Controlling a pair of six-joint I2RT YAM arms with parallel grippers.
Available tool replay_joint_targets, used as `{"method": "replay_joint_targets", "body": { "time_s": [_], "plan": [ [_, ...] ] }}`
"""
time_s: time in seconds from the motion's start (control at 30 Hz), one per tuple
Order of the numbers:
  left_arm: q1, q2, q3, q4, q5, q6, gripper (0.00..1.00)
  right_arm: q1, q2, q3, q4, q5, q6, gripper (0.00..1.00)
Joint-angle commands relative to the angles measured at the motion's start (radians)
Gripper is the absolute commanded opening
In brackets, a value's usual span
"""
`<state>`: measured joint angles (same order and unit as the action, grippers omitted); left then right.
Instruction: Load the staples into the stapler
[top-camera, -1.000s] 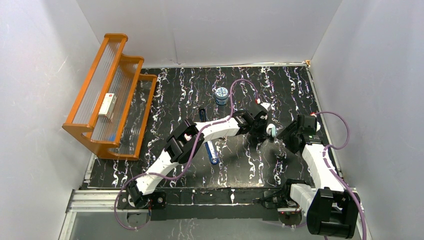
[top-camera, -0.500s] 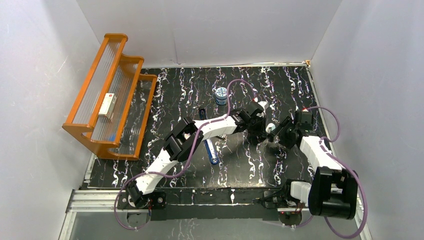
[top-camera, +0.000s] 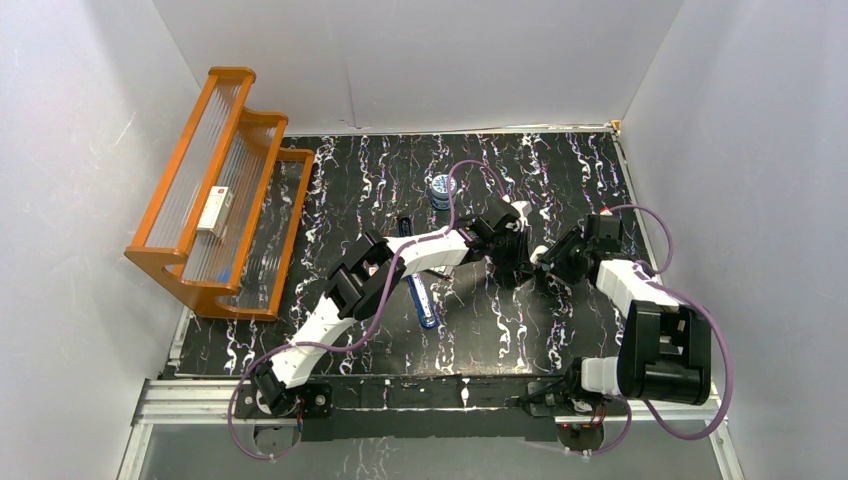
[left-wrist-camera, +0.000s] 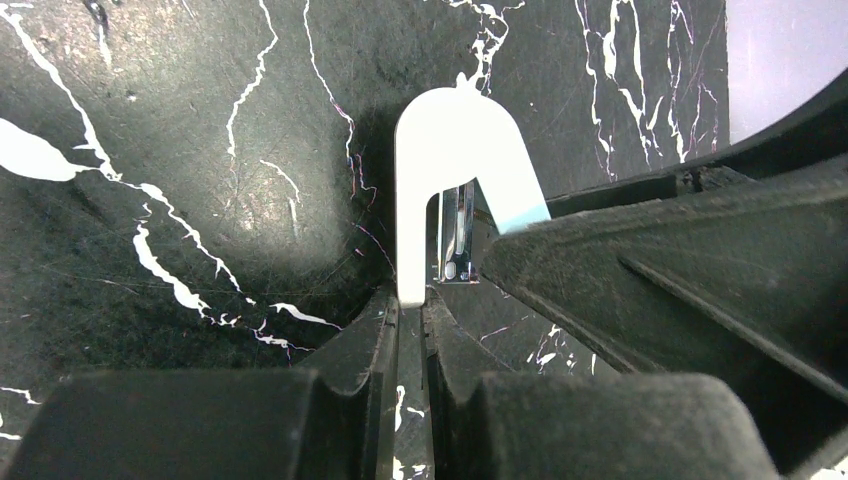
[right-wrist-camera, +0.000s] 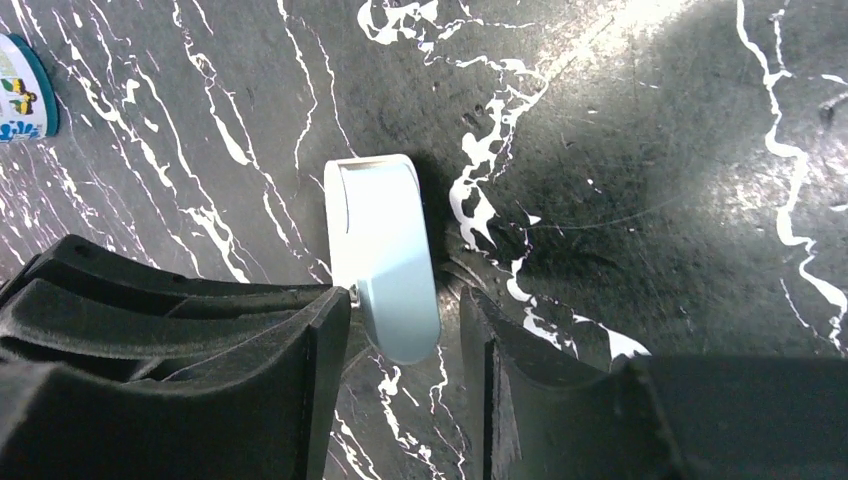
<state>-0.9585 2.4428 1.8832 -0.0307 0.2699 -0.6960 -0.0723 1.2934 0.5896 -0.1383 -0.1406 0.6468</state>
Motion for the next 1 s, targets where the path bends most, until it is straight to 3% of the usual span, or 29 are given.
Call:
{"method": "replay_joint_targets", "body": {
  "time_s": [0.0,0.17,0.3,0.53,0.73,0.97],
  "plan": [
    [0.009,0.015,-0.025,-0.063,0.000,0.013,0.00,-0.007,0.037,0.063,0.017,-0.038,-0.027,0.51],
    [0.010,0.011,-0.034,-0.060,0.015,0.009,0.02,-0.009,0.028,0.054,0.023,-0.062,-0.033,0.40],
    [0.016,-0.021,-0.068,-0.059,0.027,-0.008,0.14,-0.009,-0.008,0.062,-0.006,-0.072,-0.053,0.30],
    [0.028,-0.186,-0.288,-0.018,0.072,-0.054,0.38,0.021,-0.130,0.041,-0.133,-0.089,-0.069,0.29],
    [0.014,-0.416,-0.540,0.026,0.049,-0.070,0.49,0.170,-0.212,0.020,-0.217,-0.004,-0.050,0.29],
    [0.003,-0.620,-0.726,0.052,-0.017,-0.105,0.63,0.352,-0.208,0.066,-0.298,0.020,-0.054,0.29]
  ]
}}
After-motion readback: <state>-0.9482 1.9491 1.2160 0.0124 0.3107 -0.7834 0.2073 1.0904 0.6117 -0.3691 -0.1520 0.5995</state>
